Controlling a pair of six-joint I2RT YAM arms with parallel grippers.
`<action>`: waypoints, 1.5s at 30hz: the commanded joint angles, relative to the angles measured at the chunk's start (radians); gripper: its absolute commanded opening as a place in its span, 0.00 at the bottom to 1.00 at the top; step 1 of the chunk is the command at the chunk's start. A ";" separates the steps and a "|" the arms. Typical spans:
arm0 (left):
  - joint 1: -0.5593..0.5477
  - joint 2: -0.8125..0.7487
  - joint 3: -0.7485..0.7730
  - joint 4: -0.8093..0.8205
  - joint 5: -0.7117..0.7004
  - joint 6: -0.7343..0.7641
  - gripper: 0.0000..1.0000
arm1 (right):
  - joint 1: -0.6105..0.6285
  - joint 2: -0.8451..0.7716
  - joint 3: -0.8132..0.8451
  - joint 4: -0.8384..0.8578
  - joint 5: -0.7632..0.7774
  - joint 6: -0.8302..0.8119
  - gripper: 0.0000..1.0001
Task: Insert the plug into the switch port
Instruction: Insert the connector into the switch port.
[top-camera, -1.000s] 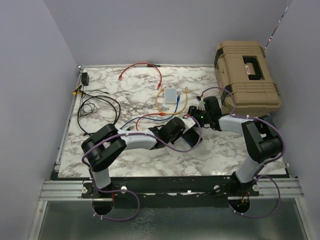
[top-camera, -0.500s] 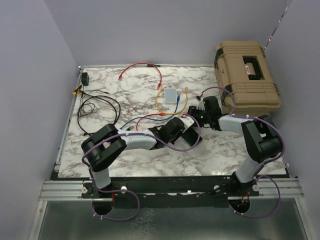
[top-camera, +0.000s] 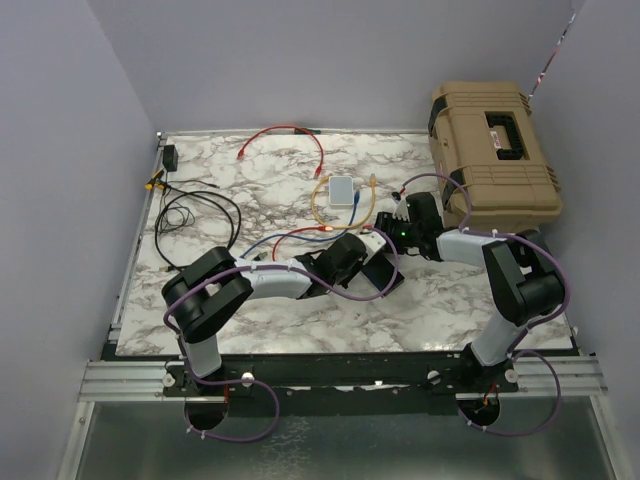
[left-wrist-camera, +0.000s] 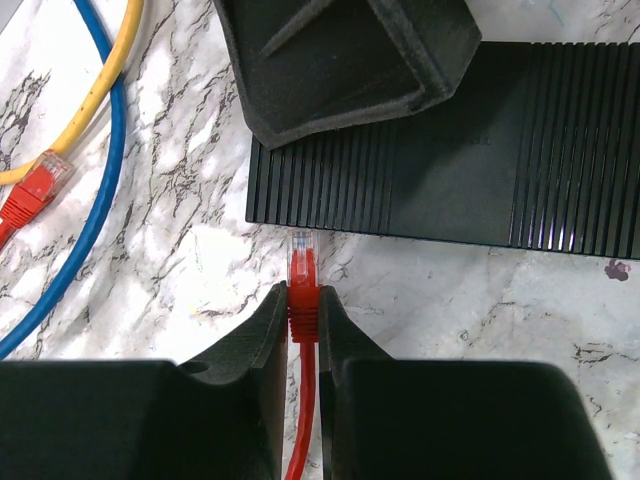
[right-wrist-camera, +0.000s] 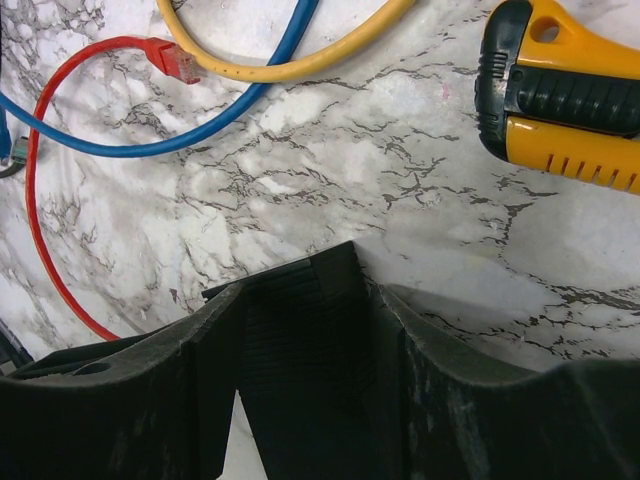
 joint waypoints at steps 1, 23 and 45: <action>0.005 -0.014 0.005 0.027 0.035 0.005 0.00 | 0.017 0.043 0.002 -0.069 0.029 -0.020 0.56; 0.003 0.014 0.065 0.029 -0.016 0.037 0.00 | 0.027 0.067 0.012 -0.071 0.000 -0.023 0.56; 0.008 0.035 0.087 0.124 0.035 0.065 0.00 | 0.076 0.098 -0.015 -0.040 -0.157 -0.041 0.55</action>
